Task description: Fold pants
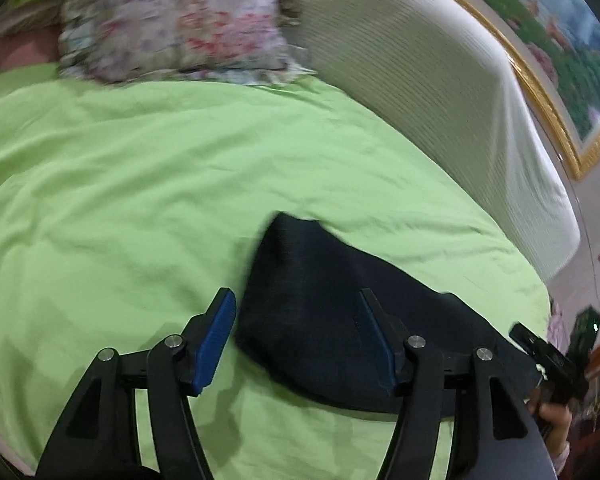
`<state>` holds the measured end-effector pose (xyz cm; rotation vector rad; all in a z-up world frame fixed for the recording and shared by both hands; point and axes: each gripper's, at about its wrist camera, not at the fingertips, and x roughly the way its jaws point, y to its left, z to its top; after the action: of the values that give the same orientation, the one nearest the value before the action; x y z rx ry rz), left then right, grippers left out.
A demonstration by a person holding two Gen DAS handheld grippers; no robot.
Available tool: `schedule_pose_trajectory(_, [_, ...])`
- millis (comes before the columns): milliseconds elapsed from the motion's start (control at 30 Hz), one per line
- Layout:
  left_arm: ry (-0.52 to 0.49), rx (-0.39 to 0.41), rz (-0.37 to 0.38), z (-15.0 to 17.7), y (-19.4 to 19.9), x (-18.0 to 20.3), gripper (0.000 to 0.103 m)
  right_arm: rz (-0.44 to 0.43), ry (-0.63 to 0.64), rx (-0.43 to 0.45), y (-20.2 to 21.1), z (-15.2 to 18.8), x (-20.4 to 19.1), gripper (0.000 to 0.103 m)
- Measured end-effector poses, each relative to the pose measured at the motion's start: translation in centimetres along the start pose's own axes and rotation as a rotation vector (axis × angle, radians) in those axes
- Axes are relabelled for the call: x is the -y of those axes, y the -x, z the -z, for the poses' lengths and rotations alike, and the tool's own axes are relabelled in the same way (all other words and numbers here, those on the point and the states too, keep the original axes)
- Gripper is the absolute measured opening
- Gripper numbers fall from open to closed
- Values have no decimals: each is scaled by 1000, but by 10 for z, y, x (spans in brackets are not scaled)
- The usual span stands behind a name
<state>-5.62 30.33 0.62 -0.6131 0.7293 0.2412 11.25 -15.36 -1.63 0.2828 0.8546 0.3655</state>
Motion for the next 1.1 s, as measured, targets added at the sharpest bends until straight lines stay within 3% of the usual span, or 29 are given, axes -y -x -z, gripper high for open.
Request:
schedule_pose_trajectory(67, [-35,-17,26,4,-4,20,71,25,-60,19,24,20,22,68])
schedule_pose_trajectory(200, [-136,-77,84,15,-24,71,71,80,-201,53,61,52,64,68])
schedule_pose_trajectory(367, [-223,-155,135,34,-48,120,73,142,-289,100,94,75,96,68])
schedule_pose_trajectory(633, [-284,-251,197,61,-71,169,80,185,-377,145,115,99,122,68])
schedule_pose_trajectory(900, [-467,-323,259,89,-84,236,82,206,-464,211,135,108,144,68])
schedule_pose_trajectory(1100, [-543,-411,315,101,-108,281,82,204,-595,250,144,113,178,68])
